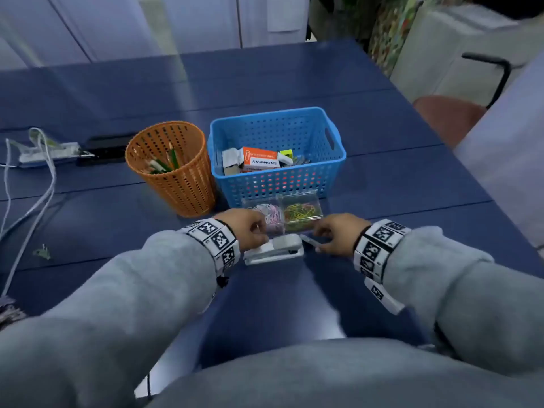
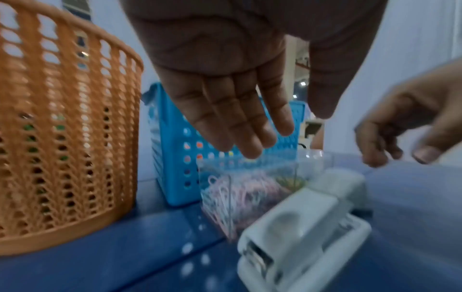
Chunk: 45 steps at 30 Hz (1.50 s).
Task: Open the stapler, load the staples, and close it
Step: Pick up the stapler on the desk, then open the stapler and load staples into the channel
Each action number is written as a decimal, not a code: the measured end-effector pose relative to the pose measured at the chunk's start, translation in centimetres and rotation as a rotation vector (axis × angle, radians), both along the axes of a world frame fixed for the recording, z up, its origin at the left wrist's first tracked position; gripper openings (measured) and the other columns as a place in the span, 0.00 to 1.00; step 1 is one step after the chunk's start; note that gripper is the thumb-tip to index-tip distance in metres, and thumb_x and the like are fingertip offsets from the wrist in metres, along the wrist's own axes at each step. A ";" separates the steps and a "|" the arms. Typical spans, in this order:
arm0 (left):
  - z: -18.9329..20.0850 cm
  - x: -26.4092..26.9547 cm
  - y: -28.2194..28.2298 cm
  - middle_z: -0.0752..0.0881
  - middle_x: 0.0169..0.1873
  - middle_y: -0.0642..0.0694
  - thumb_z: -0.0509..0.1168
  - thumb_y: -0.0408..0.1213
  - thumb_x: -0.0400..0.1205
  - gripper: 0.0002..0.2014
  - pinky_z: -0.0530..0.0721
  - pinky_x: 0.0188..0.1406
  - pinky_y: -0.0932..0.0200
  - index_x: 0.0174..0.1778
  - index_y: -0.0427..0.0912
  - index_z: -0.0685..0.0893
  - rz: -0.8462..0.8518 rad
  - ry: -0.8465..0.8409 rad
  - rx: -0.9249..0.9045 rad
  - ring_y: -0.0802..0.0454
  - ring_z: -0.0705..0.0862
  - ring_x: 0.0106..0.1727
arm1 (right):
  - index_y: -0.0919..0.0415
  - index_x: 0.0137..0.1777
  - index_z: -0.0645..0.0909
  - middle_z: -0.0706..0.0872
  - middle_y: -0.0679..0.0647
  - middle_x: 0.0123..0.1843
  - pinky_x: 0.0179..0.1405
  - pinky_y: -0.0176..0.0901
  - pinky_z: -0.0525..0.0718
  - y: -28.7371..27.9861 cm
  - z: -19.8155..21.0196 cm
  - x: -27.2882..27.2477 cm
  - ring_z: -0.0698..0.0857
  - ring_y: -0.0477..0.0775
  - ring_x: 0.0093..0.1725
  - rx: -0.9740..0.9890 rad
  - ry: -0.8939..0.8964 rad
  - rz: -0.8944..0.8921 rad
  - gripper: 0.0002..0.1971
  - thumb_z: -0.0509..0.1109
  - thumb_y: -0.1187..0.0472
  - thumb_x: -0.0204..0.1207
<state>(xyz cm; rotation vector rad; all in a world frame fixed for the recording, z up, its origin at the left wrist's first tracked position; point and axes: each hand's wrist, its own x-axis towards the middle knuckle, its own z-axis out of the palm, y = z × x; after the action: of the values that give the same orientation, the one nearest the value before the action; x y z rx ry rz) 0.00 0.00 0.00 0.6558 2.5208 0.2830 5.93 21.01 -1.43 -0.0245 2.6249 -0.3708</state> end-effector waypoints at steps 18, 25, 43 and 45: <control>-3.7 1.2 2.5 0.87 0.55 0.46 0.68 0.44 0.72 0.19 0.83 0.51 0.50 0.59 0.53 0.77 -0.104 -0.013 -0.049 0.42 0.84 0.54 | 0.46 0.60 0.80 0.86 0.53 0.60 0.60 0.52 0.79 -3.3 -3.6 -1.4 0.82 0.60 0.61 0.074 -0.064 0.029 0.21 0.74 0.45 0.67; -2.6 1.3 0.1 0.86 0.48 0.45 0.72 0.38 0.70 0.16 0.83 0.55 0.53 0.52 0.47 0.79 0.157 -0.051 0.265 0.45 0.84 0.51 | 0.46 0.65 0.77 0.79 0.52 0.67 0.65 0.55 0.79 -2.9 -3.9 -0.6 0.78 0.59 0.67 0.063 -0.048 -0.031 0.27 0.73 0.42 0.65; -4.2 0.3 -8.8 0.81 0.39 0.48 0.72 0.41 0.67 0.09 0.83 0.45 0.53 0.37 0.48 0.78 0.219 0.023 -0.104 0.47 0.80 0.42 | 0.46 0.64 0.77 0.78 0.51 0.69 0.66 0.55 0.77 -2.7 -3.8 -0.4 0.77 0.58 0.67 0.053 -0.043 -0.038 0.23 0.72 0.46 0.69; -4.2 0.3 -8.1 0.82 0.45 0.44 0.71 0.41 0.69 0.09 0.82 0.48 0.51 0.42 0.46 0.79 0.176 0.012 -0.193 0.45 0.81 0.47 | 0.46 0.64 0.78 0.78 0.51 0.69 0.66 0.55 0.77 -2.7 -3.8 -0.4 0.77 0.58 0.67 0.052 -0.036 -0.038 0.23 0.73 0.46 0.69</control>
<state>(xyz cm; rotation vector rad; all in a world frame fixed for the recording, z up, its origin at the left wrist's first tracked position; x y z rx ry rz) 0.34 -8.11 -4.23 0.3624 2.5800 0.0957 5.52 18.28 -5.24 0.0495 2.6012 -0.3133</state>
